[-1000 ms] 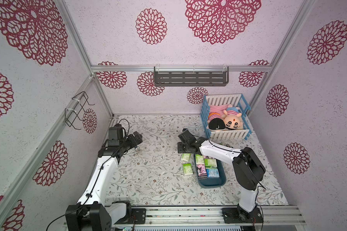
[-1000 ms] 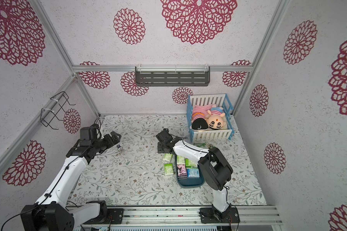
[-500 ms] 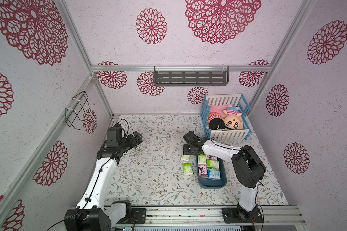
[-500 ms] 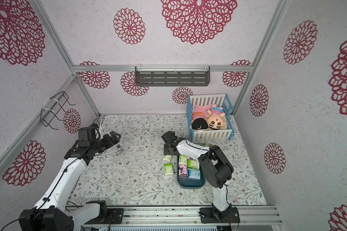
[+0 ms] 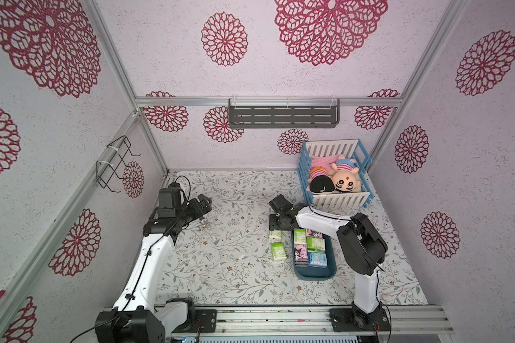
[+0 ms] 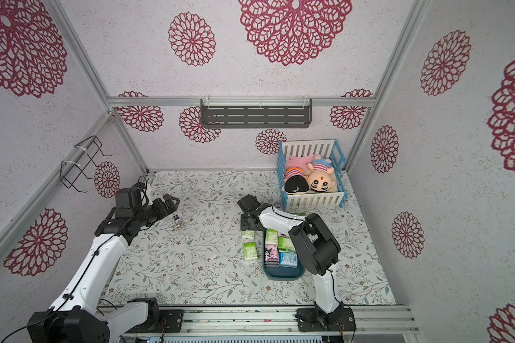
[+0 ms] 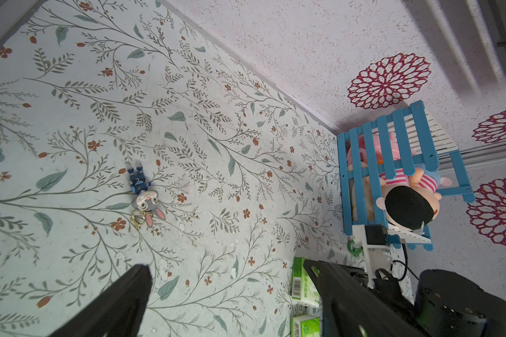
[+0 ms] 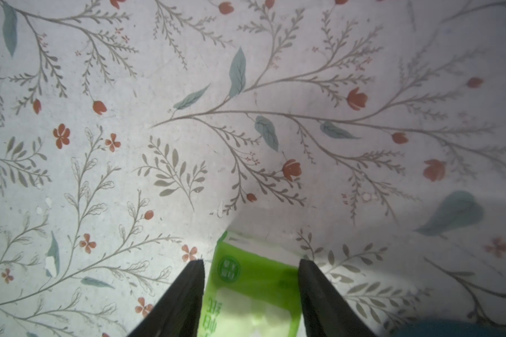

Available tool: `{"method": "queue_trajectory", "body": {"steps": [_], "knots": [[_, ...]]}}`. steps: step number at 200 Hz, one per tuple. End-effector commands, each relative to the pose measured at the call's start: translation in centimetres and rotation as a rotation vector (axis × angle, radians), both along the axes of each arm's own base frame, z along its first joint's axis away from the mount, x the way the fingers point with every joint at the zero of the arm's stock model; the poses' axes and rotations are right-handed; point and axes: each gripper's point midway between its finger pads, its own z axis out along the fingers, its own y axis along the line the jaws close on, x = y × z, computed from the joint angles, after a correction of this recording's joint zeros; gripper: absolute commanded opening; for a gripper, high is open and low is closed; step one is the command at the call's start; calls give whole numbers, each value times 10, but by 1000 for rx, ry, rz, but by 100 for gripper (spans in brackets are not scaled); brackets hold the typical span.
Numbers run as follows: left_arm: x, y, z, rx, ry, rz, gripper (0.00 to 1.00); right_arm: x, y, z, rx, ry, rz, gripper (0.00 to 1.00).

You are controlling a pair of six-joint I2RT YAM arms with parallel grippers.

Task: Put the pocket tissues into the storage box
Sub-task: Pick up the pocket tissues from the center of the board.

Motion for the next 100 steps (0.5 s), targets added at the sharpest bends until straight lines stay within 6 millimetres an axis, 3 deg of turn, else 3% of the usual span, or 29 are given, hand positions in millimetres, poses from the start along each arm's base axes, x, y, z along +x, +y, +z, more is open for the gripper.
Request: {"method": "queue_trajectory", "body": {"steps": [1, 57, 100], "knots": [[2, 4, 12, 23, -23, 2, 97, 4, 1, -3, -6, 9, 18, 58], [5, 5, 14, 26, -27, 1, 97, 3, 27, 1, -69, -28, 120, 58], [1, 7, 12, 43, -23, 7, 97, 5, 30, 29, -58, -88, 100, 60]]}}
